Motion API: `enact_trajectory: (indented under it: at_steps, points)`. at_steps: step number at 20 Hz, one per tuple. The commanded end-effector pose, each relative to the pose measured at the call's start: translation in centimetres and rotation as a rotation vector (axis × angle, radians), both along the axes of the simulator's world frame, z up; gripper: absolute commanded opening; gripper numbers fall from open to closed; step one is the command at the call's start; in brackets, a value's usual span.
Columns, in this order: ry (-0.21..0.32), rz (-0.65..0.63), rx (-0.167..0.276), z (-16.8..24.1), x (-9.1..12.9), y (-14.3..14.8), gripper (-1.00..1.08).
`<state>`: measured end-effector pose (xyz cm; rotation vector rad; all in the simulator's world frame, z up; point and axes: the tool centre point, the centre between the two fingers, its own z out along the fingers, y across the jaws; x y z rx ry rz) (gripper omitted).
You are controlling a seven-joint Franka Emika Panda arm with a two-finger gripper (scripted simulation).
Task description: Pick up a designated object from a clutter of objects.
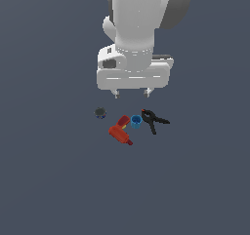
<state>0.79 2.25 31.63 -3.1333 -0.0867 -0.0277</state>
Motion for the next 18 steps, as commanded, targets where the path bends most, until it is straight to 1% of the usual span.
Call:
enact_trajectory:
  at_steps: [1,4,10,18]
  points:
    - [0.0,0.0,0.0,0.0,0.0,0.0,1.0]
    - [-0.002,0.003,0.005,0.1,0.1,0.5,1.0]
    - [-0.009,0.019,0.028,0.3,0.6,2.7,1.0]
    - [-0.008,0.002,0.029,-0.6,0.5,1.9,1.0]
